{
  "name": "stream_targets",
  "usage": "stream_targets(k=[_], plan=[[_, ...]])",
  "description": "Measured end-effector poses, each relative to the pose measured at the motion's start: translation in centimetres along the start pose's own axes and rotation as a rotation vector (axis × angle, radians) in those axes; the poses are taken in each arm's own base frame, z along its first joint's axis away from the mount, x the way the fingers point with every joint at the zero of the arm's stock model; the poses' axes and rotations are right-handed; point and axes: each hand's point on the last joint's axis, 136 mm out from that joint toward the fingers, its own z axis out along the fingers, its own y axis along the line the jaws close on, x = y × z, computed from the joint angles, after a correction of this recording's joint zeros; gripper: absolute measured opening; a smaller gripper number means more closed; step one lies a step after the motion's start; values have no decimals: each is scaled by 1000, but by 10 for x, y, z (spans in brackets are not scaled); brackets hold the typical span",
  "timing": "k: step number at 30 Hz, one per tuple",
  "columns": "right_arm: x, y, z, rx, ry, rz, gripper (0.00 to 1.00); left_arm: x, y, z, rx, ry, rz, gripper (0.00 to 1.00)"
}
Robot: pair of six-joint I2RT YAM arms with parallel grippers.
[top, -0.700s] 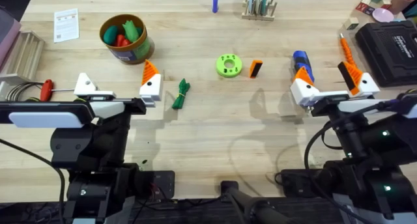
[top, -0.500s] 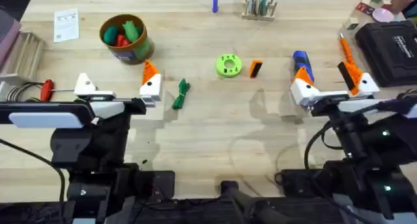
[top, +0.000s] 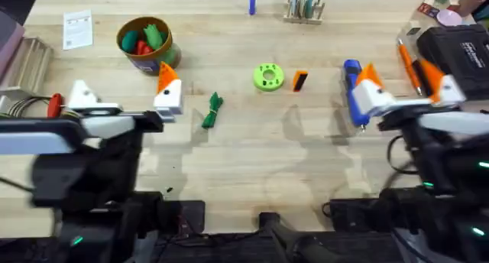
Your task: Pick up the gripper from the table and insert it into the empty holder that is missing its gripper. Then pick up a screw, insert it into the mounting hole, and use the screwdriver to tighten it. Finally, clean up the table by picking up the vegetable and placing it into the bucket.
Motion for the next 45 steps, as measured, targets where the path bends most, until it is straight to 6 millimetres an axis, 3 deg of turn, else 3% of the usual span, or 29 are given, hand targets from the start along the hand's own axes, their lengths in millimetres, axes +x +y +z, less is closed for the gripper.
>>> stream_targets(k=[6, 10, 19, 31, 40, 45], plan=[[-71, 12, -24, -12, -7, -24, 991, -52, 1, -16, -9, 98, 0, 985], [-87, 14, -28, -5, 99, -76, 991, -66, 2, -16, -14, 245, 5, 985], [-51, 9, -16, -6, 522, -168, 991, -48, 3, 2, -25, 613, 18, 985], [2, 1, -4, -13, 931, -169, 992, 6, 3, 31, -9, 1003, 66, 985], [21, -2, 0, -14, 1020, -159, 990, 27, -6, 34, 35, 1101, 49, 985], [20, -2, 1, -14, 1018, -159, 991, 50, -31, 24, 122, 1226, 97, 985]])
